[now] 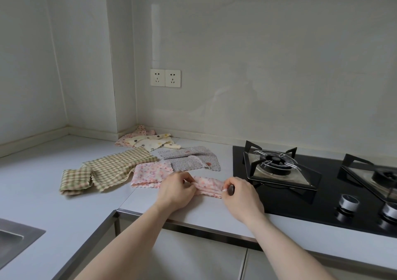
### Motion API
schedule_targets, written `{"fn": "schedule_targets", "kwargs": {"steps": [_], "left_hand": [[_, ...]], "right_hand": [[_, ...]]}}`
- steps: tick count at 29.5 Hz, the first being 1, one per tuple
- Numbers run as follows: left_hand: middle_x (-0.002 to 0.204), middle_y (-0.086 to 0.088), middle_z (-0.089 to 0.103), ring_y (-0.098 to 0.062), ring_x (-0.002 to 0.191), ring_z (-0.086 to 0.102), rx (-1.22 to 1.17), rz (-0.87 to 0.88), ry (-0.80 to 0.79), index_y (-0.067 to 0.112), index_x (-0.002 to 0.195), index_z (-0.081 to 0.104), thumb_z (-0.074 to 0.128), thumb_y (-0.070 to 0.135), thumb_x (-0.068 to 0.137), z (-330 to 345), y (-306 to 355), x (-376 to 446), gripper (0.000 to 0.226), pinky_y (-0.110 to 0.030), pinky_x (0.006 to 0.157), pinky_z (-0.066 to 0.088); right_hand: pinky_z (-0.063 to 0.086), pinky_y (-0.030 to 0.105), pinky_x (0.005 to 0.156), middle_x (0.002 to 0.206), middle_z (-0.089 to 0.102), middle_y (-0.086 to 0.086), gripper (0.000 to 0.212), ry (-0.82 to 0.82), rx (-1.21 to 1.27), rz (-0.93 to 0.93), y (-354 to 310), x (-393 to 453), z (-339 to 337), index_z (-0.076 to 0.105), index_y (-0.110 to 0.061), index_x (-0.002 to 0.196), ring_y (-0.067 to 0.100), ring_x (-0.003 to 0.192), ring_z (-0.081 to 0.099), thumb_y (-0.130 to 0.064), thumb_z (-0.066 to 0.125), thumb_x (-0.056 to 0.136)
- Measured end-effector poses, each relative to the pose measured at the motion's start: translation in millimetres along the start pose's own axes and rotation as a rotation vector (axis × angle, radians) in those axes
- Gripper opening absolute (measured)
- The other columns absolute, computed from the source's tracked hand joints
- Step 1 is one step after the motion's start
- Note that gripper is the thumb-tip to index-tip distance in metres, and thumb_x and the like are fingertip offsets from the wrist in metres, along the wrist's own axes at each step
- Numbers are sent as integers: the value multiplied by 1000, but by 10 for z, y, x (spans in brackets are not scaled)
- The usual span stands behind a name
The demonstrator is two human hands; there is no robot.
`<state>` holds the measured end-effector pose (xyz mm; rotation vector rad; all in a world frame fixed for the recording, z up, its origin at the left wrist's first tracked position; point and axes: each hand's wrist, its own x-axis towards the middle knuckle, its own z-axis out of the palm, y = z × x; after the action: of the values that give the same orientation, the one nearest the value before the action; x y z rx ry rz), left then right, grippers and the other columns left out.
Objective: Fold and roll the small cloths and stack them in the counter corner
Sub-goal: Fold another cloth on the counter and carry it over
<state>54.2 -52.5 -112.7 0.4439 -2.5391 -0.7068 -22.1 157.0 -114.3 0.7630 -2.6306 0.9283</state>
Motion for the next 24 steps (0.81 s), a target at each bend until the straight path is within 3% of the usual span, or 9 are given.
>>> {"fn": "schedule_targets", "kwargs": {"steps": [6, 9, 12, 17, 21, 24], "left_hand": [[96, 10, 71, -16, 86, 64, -30, -57, 24, 32, 77, 70, 51, 62, 77, 30, 2, 32, 35, -31, 74, 50], [83, 13, 68, -12, 79, 63, -9, -66, 56, 29, 72, 67, 57, 74, 79, 33, -4, 35, 46, -29, 67, 44], [79, 13, 68, -10, 77, 64, 27, -70, 49, 29, 74, 67, 66, 68, 79, 35, -24, 43, 40, -29, 70, 51], [98, 15, 67, -14, 98, 64, -10, -40, 19, 34, 101, 59, 59, 49, 87, 41, -71, 57, 20, -40, 92, 52], [121, 15, 64, -15, 114, 59, -29, -34, -16, 37, 127, 48, 52, 75, 80, 54, -37, 37, 60, -45, 105, 43], [134, 10, 61, -21, 129, 51, 63, -38, -40, 37, 139, 44, 50, 88, 73, 59, 10, 28, 83, -45, 112, 34]], "right_hand": [[42, 34, 81, 79, 61, -11, 28, 52, -51, -26, 5, 43, 27, 58, -24, 68, 16, 87, 55, -42, 56, 90], [42, 34, 83, 80, 62, -11, 32, 49, -48, -24, 25, 52, 39, 58, -23, 69, 16, 89, 55, -46, 60, 91], [40, 32, 88, 87, 65, -13, 26, 38, -49, -26, 5, 37, 20, 62, -25, 75, 14, 97, 56, -47, 63, 89], [39, 32, 81, 87, 52, -14, 21, 17, -56, 35, -50, 0, -41, 58, -31, 92, 19, 96, 49, -51, 64, 89], [40, 33, 95, 109, 65, -4, 25, 7, -109, -10, -96, -30, -97, 62, -33, 116, 24, 112, 55, -45, 60, 93], [39, 32, 95, 112, 68, -11, 21, -27, -74, -57, -90, -26, -81, 69, -36, 112, 17, 115, 55, -42, 57, 95]]}}
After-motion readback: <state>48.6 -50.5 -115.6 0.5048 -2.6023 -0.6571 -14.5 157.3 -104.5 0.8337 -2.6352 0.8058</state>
